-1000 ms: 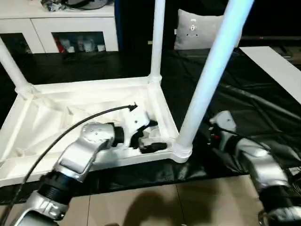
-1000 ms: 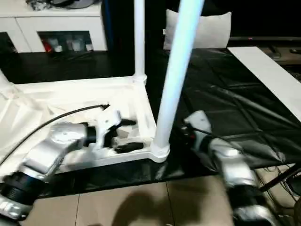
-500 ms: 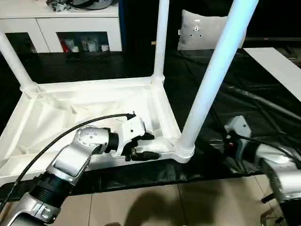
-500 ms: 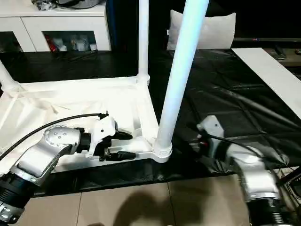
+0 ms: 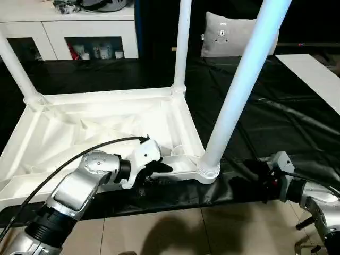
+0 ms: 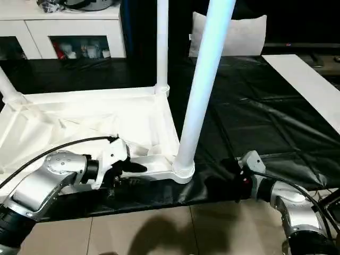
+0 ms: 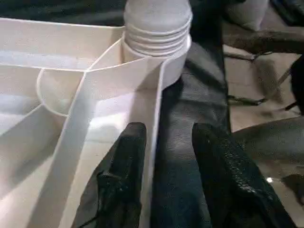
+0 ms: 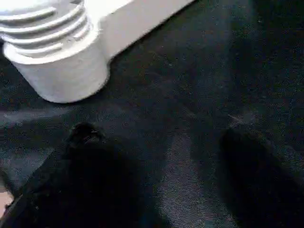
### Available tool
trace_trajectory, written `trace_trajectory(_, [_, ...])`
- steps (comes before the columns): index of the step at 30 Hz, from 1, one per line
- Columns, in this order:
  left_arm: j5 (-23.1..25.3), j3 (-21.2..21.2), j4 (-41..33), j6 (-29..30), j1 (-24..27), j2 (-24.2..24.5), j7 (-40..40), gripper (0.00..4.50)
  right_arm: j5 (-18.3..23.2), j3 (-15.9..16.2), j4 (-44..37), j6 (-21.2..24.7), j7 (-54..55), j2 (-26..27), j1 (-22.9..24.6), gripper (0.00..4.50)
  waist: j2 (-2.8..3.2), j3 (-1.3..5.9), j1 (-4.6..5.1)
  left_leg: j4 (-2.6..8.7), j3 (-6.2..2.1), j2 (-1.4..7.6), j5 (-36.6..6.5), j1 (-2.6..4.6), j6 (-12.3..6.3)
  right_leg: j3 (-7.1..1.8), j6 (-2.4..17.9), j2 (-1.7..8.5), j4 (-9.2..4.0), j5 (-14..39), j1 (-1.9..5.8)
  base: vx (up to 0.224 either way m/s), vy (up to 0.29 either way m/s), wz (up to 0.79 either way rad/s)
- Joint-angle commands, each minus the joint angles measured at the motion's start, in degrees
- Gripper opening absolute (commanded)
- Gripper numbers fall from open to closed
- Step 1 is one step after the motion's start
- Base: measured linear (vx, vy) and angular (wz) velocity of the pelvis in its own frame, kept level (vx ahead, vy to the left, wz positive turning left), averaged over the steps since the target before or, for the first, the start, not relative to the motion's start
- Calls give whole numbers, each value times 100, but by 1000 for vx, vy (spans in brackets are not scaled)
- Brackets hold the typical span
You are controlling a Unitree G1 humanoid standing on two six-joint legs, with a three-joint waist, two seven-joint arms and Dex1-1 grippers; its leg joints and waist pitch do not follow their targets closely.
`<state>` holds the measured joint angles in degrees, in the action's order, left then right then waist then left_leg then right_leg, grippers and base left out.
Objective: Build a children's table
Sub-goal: Rotate table base, then rotate leg to tighten
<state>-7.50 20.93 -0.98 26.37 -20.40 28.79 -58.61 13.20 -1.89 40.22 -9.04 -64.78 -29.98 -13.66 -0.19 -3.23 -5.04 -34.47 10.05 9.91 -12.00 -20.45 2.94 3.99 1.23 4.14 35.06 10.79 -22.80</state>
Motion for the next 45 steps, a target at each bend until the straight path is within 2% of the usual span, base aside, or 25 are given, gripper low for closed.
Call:
trace_trajectory(1, [170,111,-20,30,-5,0,145,145,152,-116,64,-171,-140,69,-110,450,-48,344,-15,392,-99,320,-792,-10,-561,-279,1344,447,-455,1423,308,0,0,0])
trace_trajectory(3, [248,134,45,-14,-33,-16,217,120,316,-281,41,-305,42,215,-214,450,-49,353,-10,390,-103,323,-701,-13,-567,-279,1370,447,-430,1274,308,0,0,0])
trace_trajectory(4, [387,191,173,-133,-65,4,266,112,611,-513,-543,-16,347,273,-277,450,-18,353,-9,394,-110,322,-674,-6,-574,-275,1393,440,-426,1215,304,0,0,0])
trace_trajectory(5, [475,228,267,-199,-86,20,293,105,817,-655,-1118,328,629,272,-334,450,-45,359,0,396,-110,325,-641,2,-581,-281,1353,423,-407,1117,310,0,0,0])
trace_trajectory(6, [559,269,368,-264,-108,47,296,95,1059,-801,-1856,787,965,246,-392,450,-44,327,-10,418,-122,311,-589,0,-593,-289,1276,391,-427,1110,324,0,0,0])
trace_trajectory(7, [608,303,425,-304,-120,79,275,85,1240,-891,-2357,1113,1173,211,-439,450,-56,367,-17,404,-130,321,-485,12,-581,-296,1187,409,-368,985,331,0,0,0])
trace_trajectory(8, [608,303,425,-304,-120,79,275,75,1240,-891,-2357,1113,1173,211,-439,450,-42,355,-30,412,-125,318,-472,15,-589,-297,1140,403,-386,1017,319,0,0,0])
trace_trajectory(9, [638,349,480,-347,-120,148,195,75,1433,-1017,-2850,1493,1412,134,-554,450,-2,339,-49,417,-102,315,-621,38,-510,-299,1121,417,-427,1315,286,0,0,0])
trace_trajectory(10, [638,349,480,-347,-120,148,195,75,1433,-1017,-2850,1493,1412,134,-554,450,-2,339,-49,417,-102,315,-621,38,-510,-299,1121,417,-427,1315,286,0,0,0])
trace_trajectory(13, [633,343,495,-376,-117,236,109,43,1479,-1039,-3309,1825,1486,-26,-617,450,28,338,-69,437,-99,309,-844,50,-323,-301,1028,415,-455,1596,258,0,0,0])
trace_trajectory(15, [630,336,488,-376,-127,255,84,35,1445,-1007,-3400,1879,1469,-62,-603,450,2,343,-67,445,-102,307,-910,40,-270,-295,1031,418,-463,1596,264,0,0,0])
trace_trajectory(19, [615,316,547,-694,-142,277,-39,3,1168,-804,-3677,2206,1571,-189,-384,450,-14,360,-48,434,-110,293,-787,8,-269,-296,1048,424,-433,1351,292,0,0,0])
trace_trajectory(21, [613,281,634,-1004,-162,240,-50,1,958,-505,-3961,2570,1533,-428,-108,450,-16,353,-58,430,-108,295,-736,2,-299,-302,998,421,-440,1318,297,0,0,0])
trace_trajectory(27, [445,217,735,-1077,-166,195,-219,1,977,-244,-4167,2937,1291,-684,167,450,-21,331,-59,437,-111,299,-940,6,-269,-300,886,443,-493,1838,277,0,0,0])
trace_trajectory(31, [303,151,1024,-1455,-175,116,-432,1,1034,-58,-4303,3025,1011,-717,321,450,-46,348,-54,424,-110,290,-821,-14,-338,-300,926,438,-470,1571,289,0,0,0])
trace_trajectory(32, [424,248,1443,-1871,-313,82,-538,1,1026,57,-4283,2984,899,-705,298,450,-62,344,-47,427,-108,295,-801,-14,-351,-301,933,439,-468,1561,288,0,0,0])
trace_trajectory(33, [548,344,1746,-2127,-433,62,-589,1,972,159,-4233,2919,832,-705,260,450,-56,334,-62,419,-104,273,-856,-16,-389,-294,819,443,-513,1869,276,0,0,0])
trace_trajectory(36, [748,460,2169,-2501,-635,5,-561,1,924,282,-4181,2885,706,-737,203,450,-61,329,-84,420,-103,277,-978,6,-326,-303,647,462,-553,2344,254,0,0,0])
trace_trajectory(37, [776,477,2325,-2623,-749,-41,-585,1,863,371,-4155,2863,603,-789,173,450,-38,324,-104,421,-98,280,-1048,28,-308,-307,586,462,-583,2527,229,0,0,0])
trace_trajectory(39, [716,463,2490,-2711,-939,-143,-748,1,727,599,-4079,2846,411,-911,98,450,-41,328,-128,439,-106,302,-1103,44,-253,-306,581,459,-569,2517,230,0,0,0])
trace_trajectory(40, [707,460,2496,-2711,-952,-151,-766,1,716,619,-4072,2847,396,-921,92,450,-34,330,-147,444,-111,309,-1120,44,-231,-306,605,467,-559,2483,233,0,0,0])
trace_trajectory(41, [592,461,2453,-2624,-1028,-214,-971,1,595,757,-3885,2775,353,-886,-37,431,17,336,-159,448,-119,322,-1138,57,-206,-312,645,482,-550,2431,226,0,0,0])
trace_trajectory(42, [543,469,2441,-2581,-1051,-247,-1123,1,529,806,-3738,2742,348,-802,-153,431,10,340,-127,453,-123,311,-1144,33,-178,-297,741,472,-535,2290,238,0,0,0])
trace_trajectory(44, [527,495,2506,-2622,-1092,-289,-1261,0,532,848,-3556,2716,274,-689,-312,417,-4,367,-135,430,-107,314,-1015,29,-196,-306,944,469,-483,1794,249,0,0,0])
trace_trajectory(45, [515,508,2536,-2611,-1097,-299,-1307,0,377,938,-2626,2536,152,-453,-963,403,-5,370,-147,425,-101,318,-985,32,-212,-311,977,471,-476,1691,250,0,0,0])
